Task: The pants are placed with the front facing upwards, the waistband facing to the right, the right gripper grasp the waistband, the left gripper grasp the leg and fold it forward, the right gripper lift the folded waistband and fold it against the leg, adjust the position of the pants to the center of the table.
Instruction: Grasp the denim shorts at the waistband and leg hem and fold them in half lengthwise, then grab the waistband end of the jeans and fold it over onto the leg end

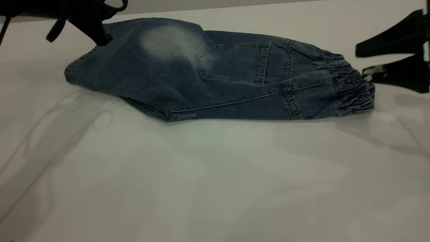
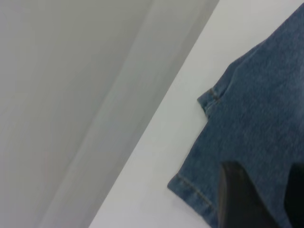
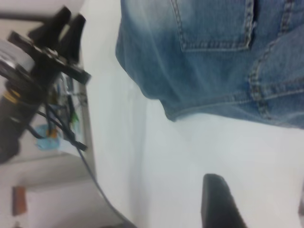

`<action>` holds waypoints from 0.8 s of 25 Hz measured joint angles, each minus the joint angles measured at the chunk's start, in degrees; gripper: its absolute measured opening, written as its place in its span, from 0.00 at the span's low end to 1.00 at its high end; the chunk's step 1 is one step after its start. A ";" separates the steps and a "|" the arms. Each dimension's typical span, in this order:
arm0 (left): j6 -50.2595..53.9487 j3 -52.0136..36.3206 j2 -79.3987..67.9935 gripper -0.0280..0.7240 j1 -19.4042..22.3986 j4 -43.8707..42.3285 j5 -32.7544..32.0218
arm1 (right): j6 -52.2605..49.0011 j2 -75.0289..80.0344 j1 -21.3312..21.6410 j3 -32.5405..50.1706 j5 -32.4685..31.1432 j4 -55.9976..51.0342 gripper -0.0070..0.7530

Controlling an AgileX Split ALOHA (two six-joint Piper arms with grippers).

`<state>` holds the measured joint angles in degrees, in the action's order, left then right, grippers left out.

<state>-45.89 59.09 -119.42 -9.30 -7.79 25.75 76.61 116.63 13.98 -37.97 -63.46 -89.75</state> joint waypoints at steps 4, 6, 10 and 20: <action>-0.06 0.00 0.41 0.37 0.00 0.18 -0.12 | -0.25 0.00 -5.06 -0.16 6.62 -0.76 0.49; 0.27 0.00 1.09 0.37 0.00 0.18 -0.54 | -0.56 0.00 -7.90 -0.19 10.06 -2.22 0.57; 1.54 0.00 2.68 0.37 0.00 0.20 -2.45 | -2.58 0.00 -12.17 -0.23 16.82 -6.73 0.73; 6.23 0.00 3.67 0.39 0.00 0.01 -1.25 | -17.45 4.00 -12.23 -4.05 19.30 -8.94 0.80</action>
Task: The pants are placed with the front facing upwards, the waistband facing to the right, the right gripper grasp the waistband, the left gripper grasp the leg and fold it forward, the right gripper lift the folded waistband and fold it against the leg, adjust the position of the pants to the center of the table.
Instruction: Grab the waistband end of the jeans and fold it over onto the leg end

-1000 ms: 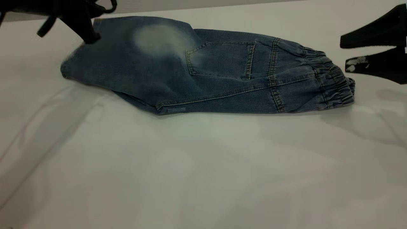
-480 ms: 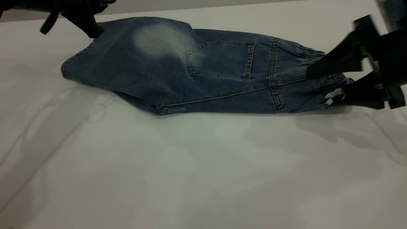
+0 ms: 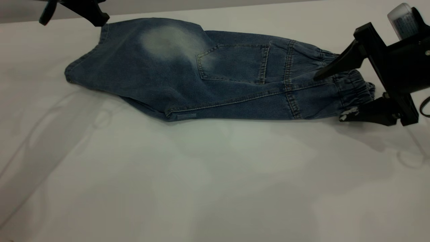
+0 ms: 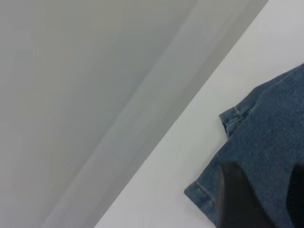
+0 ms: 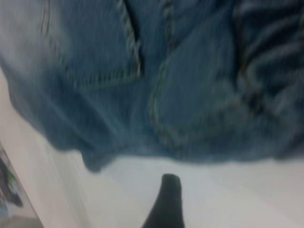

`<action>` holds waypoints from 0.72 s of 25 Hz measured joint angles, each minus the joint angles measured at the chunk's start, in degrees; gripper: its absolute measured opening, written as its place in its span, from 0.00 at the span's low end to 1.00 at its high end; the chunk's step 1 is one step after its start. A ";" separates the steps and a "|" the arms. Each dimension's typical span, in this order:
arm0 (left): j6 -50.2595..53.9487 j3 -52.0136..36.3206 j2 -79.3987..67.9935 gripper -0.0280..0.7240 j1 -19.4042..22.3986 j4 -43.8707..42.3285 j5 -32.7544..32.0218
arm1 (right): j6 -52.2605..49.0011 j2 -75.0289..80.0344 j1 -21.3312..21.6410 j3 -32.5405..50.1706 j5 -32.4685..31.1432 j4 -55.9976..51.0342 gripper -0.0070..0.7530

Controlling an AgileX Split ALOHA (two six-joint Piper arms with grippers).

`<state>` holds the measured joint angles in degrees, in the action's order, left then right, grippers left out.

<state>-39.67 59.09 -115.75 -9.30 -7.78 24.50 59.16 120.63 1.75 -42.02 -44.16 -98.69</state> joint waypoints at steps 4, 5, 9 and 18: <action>0.00 0.00 0.00 0.39 0.00 -0.15 0.11 | -3.56 1.77 0.00 -3.48 -0.38 0.00 0.80; 0.00 0.00 0.00 0.39 0.00 -0.15 0.11 | -4.87 2.17 0.00 -4.03 -0.38 0.00 0.80; -0.05 0.00 0.00 0.39 0.00 -0.15 0.17 | -11.17 3.78 0.00 -4.59 0.16 1.12 0.79; -0.05 0.00 0.00 0.39 0.00 -0.15 0.22 | -17.08 4.26 0.06 -5.29 0.94 -1.13 0.79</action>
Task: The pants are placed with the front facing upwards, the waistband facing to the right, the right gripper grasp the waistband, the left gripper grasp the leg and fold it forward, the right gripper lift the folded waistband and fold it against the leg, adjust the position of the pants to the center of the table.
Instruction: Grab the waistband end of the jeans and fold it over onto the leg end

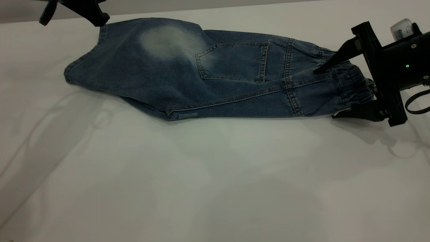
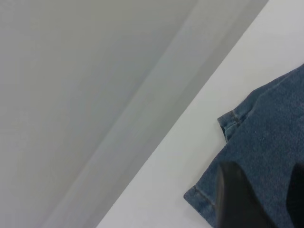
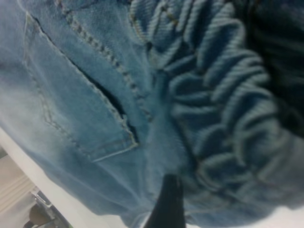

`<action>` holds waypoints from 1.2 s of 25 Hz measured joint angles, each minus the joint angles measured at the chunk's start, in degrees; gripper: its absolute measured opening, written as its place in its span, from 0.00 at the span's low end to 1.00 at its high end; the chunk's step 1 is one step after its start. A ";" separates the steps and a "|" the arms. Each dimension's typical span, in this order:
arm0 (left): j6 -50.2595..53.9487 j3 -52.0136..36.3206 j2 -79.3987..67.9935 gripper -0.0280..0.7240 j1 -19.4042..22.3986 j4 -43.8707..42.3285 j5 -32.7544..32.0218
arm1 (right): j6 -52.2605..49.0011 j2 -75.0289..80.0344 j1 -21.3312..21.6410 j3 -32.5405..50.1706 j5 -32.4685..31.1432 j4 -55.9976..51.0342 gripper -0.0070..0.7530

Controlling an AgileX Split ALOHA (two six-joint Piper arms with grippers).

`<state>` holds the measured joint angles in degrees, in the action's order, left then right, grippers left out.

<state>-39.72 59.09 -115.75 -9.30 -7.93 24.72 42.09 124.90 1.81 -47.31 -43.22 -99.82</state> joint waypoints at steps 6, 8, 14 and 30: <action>0.00 0.00 0.00 0.39 0.00 0.00 -0.34 | -0.52 0.00 0.00 -0.08 2.43 -0.12 0.76; 0.12 0.00 0.00 0.39 0.00 0.00 -0.34 | -1.98 0.00 0.00 -0.08 4.08 -0.12 0.71; 3.08 0.00 0.00 0.39 0.00 -0.28 -0.40 | -4.54 0.00 0.00 -0.08 5.64 -0.12 0.49; 10.98 -0.05 -1.70 0.39 -3.26 -9.67 -1.64 | 7.48 -3.66 0.04 -0.02 -3.76 -0.05 0.06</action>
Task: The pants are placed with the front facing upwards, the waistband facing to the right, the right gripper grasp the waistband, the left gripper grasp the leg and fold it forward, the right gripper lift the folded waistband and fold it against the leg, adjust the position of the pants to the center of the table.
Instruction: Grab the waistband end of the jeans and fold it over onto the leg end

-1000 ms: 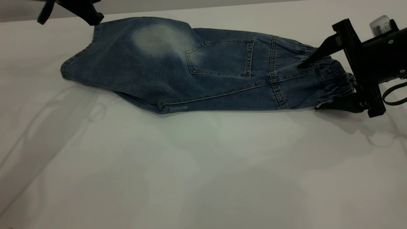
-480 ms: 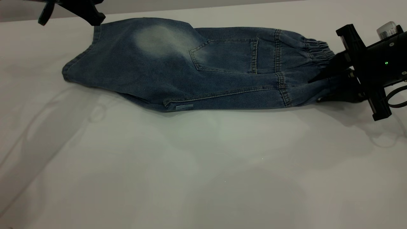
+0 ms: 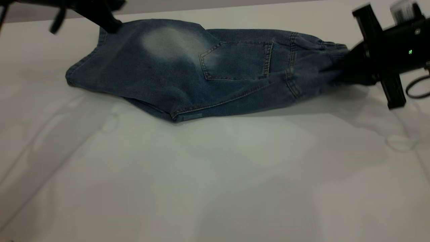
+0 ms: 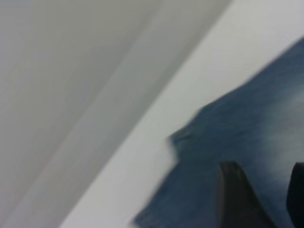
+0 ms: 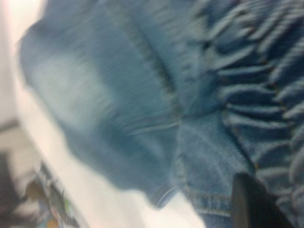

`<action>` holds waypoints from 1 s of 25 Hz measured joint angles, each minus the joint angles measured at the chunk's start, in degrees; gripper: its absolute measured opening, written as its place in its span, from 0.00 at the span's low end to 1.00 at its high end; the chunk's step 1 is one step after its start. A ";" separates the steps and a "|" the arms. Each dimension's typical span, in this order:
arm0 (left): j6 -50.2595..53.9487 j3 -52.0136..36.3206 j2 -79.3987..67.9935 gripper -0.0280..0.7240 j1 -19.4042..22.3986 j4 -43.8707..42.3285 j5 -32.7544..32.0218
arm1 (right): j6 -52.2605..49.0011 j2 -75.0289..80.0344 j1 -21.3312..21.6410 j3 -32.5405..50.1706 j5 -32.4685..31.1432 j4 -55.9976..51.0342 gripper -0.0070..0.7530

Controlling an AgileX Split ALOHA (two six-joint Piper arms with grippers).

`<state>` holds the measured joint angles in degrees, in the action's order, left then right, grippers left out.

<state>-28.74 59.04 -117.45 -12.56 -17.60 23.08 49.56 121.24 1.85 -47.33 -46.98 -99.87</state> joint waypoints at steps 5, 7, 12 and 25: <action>7.06 0.00 -4.33 0.39 -3.66 -6.96 0.95 | 7.74 -5.28 0.00 0.00 -4.30 0.06 0.06; 8.65 0.00 -6.45 0.39 -5.39 -8.46 1.44 | 9.78 -6.95 0.00 0.00 -5.88 0.06 0.06; 8.78 0.00 -10.42 0.39 -8.96 -9.48 1.76 | 12.86 -9.68 -0.05 0.00 -12.75 0.10 0.06; 14.85 0.05 -12.27 0.39 -18.45 -9.26 4.59 | 15.56 -13.42 -0.05 -1.14 -23.08 0.05 0.06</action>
<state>-13.89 59.09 -129.72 -31.01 -26.86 27.67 65.13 107.81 1.80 -48.47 -70.06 -99.82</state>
